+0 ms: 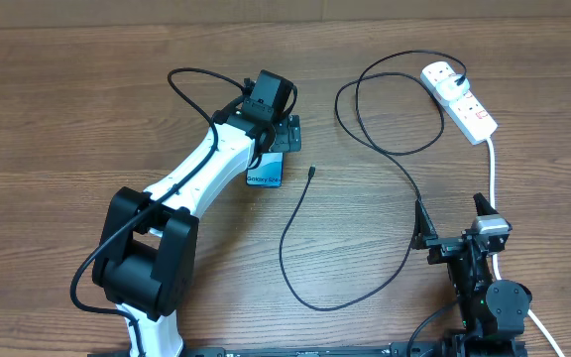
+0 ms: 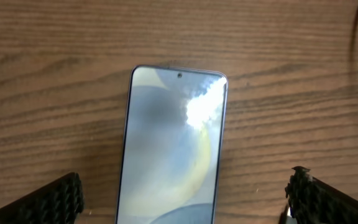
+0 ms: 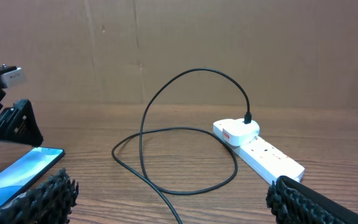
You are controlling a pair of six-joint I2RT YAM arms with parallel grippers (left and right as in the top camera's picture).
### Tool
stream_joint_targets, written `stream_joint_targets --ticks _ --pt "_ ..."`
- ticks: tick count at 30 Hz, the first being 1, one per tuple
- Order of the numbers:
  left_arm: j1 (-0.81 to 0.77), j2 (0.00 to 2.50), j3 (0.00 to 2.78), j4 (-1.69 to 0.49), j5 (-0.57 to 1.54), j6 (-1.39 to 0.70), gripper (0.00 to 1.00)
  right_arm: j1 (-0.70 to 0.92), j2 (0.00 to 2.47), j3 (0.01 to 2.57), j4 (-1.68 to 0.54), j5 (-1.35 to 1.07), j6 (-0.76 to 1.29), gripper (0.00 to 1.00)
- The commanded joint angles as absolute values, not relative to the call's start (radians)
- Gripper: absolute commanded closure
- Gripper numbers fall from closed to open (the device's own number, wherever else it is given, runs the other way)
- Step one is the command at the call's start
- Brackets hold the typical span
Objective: Plug charger to phone and switch on socket
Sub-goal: 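Close the left gripper on the phone's sides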
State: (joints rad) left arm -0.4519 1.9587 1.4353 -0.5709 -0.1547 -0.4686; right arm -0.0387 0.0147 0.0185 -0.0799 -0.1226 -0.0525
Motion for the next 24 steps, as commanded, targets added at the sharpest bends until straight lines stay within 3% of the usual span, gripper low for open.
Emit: stream_joint_targets --ticks 1,24 --pt "-0.45 1.975 1.448 -0.56 -0.168 -0.472 0.0 -0.041 0.004 0.009 -0.076 -0.113 -0.054 0.0" --pt "-0.44 2.115 1.449 -0.609 -0.161 -0.423 0.0 -0.041 0.004 0.009 -0.076 -0.113 -0.054 0.0"
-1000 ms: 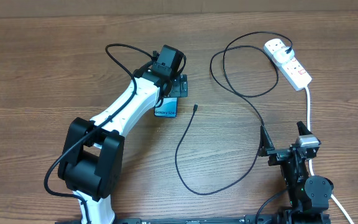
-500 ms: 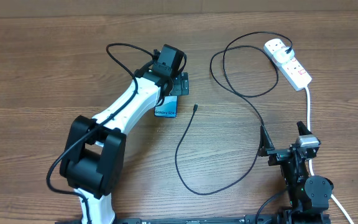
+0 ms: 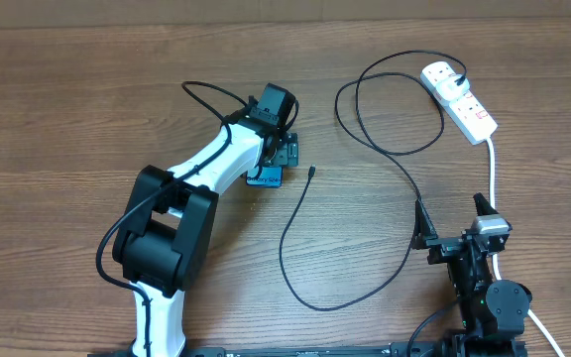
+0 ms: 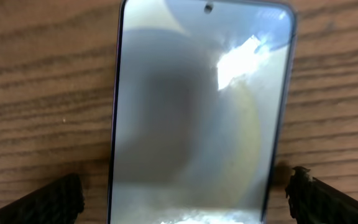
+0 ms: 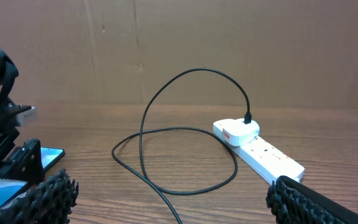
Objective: Plug charger to phone and switch on socket
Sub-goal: 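Close the left gripper on the phone's sides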
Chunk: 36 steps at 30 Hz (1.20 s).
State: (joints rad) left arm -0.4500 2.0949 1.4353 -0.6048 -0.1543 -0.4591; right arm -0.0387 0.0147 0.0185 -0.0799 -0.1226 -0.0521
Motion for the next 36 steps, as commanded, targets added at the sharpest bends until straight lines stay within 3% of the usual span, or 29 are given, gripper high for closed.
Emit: stream_joint_targets --ticks 1,12,25,31,34,36 --pt "-0.439 2.115 1.449 -0.615 -0.153 -0.413 0.02 -0.041 0.004 0.009 -0.076 -0.113 -0.054 0.0" --pt "-0.436 2.123 1.449 -0.667 -0.097 -0.38 0.01 -0.041 0.004 0.009 -0.076 -0.113 -0.054 0.0" --pt "-0.436 2.127 1.448 -0.632 -0.103 -0.381 0.12 -0.041 0.004 0.009 -0.076 -0.113 -0.054 0.0" --pt "-0.436 2.153 1.448 -0.63 -0.104 -0.381 0.12 -0.041 0.004 0.009 -0.076 -0.113 -0.054 0.0" --pt "-0.434 2.17 1.448 -0.631 -0.116 -0.379 0.02 -0.041 0.004 0.009 -0.076 -0.113 -0.054 0.0" --pt "-0.43 2.171 1.448 -0.631 -0.114 -0.377 0.03 -0.041 0.004 0.009 -0.076 -0.113 -0.054 0.0"
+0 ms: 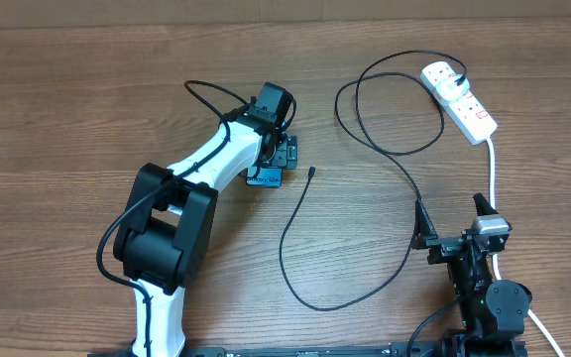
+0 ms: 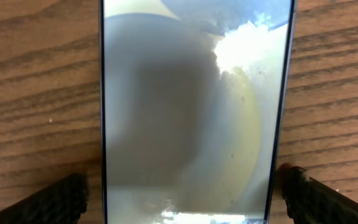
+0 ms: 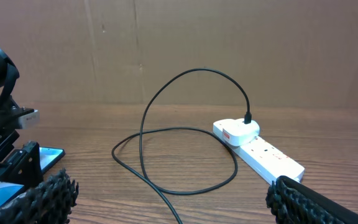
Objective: Plug charger to phone and switch on socket
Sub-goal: 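Close the left gripper on the phone's sides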
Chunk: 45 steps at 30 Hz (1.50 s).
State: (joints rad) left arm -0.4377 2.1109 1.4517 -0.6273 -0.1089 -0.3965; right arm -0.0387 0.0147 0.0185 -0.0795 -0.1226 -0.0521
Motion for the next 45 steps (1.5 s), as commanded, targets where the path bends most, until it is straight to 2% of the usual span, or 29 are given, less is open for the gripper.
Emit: stream_joint_targets --ticks 1,4,9,14,34,40,45 --pt "-0.43 2.171 1.448 -0.631 -0.114 -0.377 0.09 -0.041 0.004 0.009 -0.076 -0.113 -0.054 0.0" --pt "-0.43 2.171 1.448 -0.631 -0.115 -0.377 0.18 -0.041 0.004 0.009 -0.076 -0.113 -0.054 0.0" --pt "-0.43 2.171 1.448 -0.632 -0.114 -0.377 0.19 -0.041 0.004 0.009 -0.076 -0.113 -0.054 0.0" --pt "-0.43 2.171 1.448 -0.632 -0.115 -0.377 0.25 -0.041 0.004 0.009 -0.076 -0.113 -0.054 0.0" --pt "-0.43 2.132 1.464 -0.673 -0.114 -0.371 0.33 -0.041 0.004 0.009 -0.076 -0.113 -0.054 0.0" --pt "-0.429 2.106 1.514 -0.762 -0.084 -0.423 0.34 -0.041 0.004 0.009 -0.076 -0.113 -0.054 0.0" --pt "-0.416 2.103 1.618 -0.886 0.031 -0.435 0.36 -0.041 0.004 0.009 -0.076 -0.113 -0.054 0.0"
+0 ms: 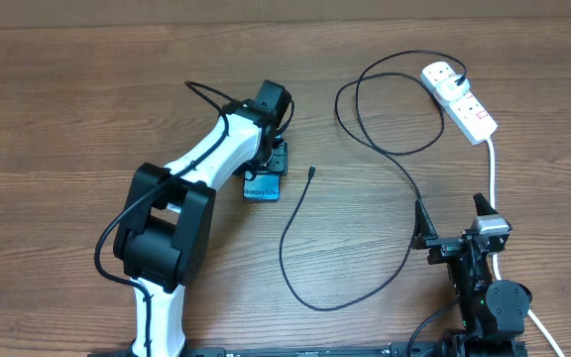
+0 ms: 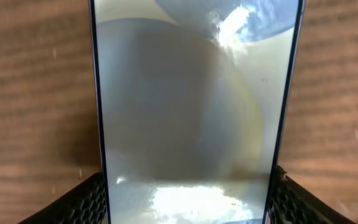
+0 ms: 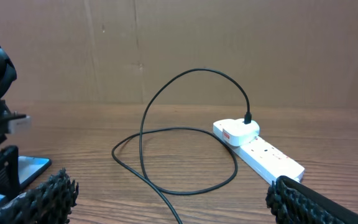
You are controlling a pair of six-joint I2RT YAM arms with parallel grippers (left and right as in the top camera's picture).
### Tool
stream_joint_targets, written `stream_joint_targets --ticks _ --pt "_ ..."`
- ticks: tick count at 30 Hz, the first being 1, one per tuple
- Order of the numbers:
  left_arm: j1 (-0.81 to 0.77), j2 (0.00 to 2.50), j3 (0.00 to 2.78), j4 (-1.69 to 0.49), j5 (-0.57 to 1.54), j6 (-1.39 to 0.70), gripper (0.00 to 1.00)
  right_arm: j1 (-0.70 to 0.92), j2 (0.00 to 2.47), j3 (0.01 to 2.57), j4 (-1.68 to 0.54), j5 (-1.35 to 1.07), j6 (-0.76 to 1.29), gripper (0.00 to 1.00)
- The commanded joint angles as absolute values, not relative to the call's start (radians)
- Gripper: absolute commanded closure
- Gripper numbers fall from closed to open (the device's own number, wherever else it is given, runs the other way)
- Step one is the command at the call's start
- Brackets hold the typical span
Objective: Plug charger to phone and switch on socket
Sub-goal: 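Close the left gripper on the phone's sides, then lift the phone and tilt it upright with the left gripper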
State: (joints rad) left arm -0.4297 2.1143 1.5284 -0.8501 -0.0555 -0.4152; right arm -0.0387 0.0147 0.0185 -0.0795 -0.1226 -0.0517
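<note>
A phone (image 2: 191, 106) with a pale, glossy screen fills the left wrist view. My left gripper (image 2: 188, 202) is shut on it, each black finger pressed against one long edge. From overhead the phone (image 1: 262, 187) pokes out below the left gripper (image 1: 270, 159), its blue end with white lettering showing. The black charger cable's free plug tip (image 1: 310, 171) lies just right of the phone. The cable runs to a white adapter (image 1: 442, 73) in the white power strip (image 1: 471, 109) at the far right. My right gripper (image 3: 173, 205) is open and holds nothing.
The cable (image 1: 305, 268) loops across the middle of the wooden table (image 1: 67, 119) and curls again near the strip. The strip's white lead (image 1: 492, 174) runs down past the right arm (image 1: 474, 248). A brown cardboard wall (image 3: 229, 43) backs the table.
The left fingers, which stood just off the phone's edges, now press against them. Overhead, the phone sits slightly nearer the front edge. The right arm has not moved.
The left gripper was open above the phone's top end. It then sat lower, with the phone between its open fingers, and later closer still. Now it is shut on the phone's sides. The cable, the strip and the right arm stayed where they were.
</note>
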Motion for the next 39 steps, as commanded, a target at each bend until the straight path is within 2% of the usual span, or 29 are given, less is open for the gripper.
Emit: stream_joint_targets --ticks 1,6,11,18,19,23,28,39 --pt "-0.412 2.103 1.636 -0.906 0.048 -0.435 0.37 -0.041 0.004 0.009 -0.076 -0.113 -0.054 0.0" --pt "-0.397 2.103 1.709 -0.992 0.101 -0.435 0.36 -0.041 0.004 0.009 -0.076 -0.113 -0.054 0.0" --pt "-0.366 2.103 1.774 -1.093 0.3 -0.435 0.36 -0.041 0.004 0.009 -0.076 -0.113 -0.054 0.0" --pt "-0.285 2.103 1.784 -1.115 0.765 -0.45 0.37 -0.041 0.004 0.009 -0.076 -0.113 -0.054 0.0" --pt "-0.259 2.103 1.784 -1.115 0.9 -0.479 0.37 -0.041 0.004 0.009 -0.076 -0.113 -0.054 0.0" --pt "-0.201 2.103 1.784 -1.115 1.12 -0.625 0.36 -0.041 0.004 0.009 -0.076 -0.113 -0.054 0.0" --pt "-0.162 2.103 1.784 -1.114 1.166 -0.814 0.36 -0.041 0.004 0.009 -0.076 -0.113 -0.054 0.0" --pt "-0.142 2.103 1.784 -1.084 1.225 -0.982 0.34 -0.041 0.004 0.009 -0.076 -0.113 -0.054 0.0"
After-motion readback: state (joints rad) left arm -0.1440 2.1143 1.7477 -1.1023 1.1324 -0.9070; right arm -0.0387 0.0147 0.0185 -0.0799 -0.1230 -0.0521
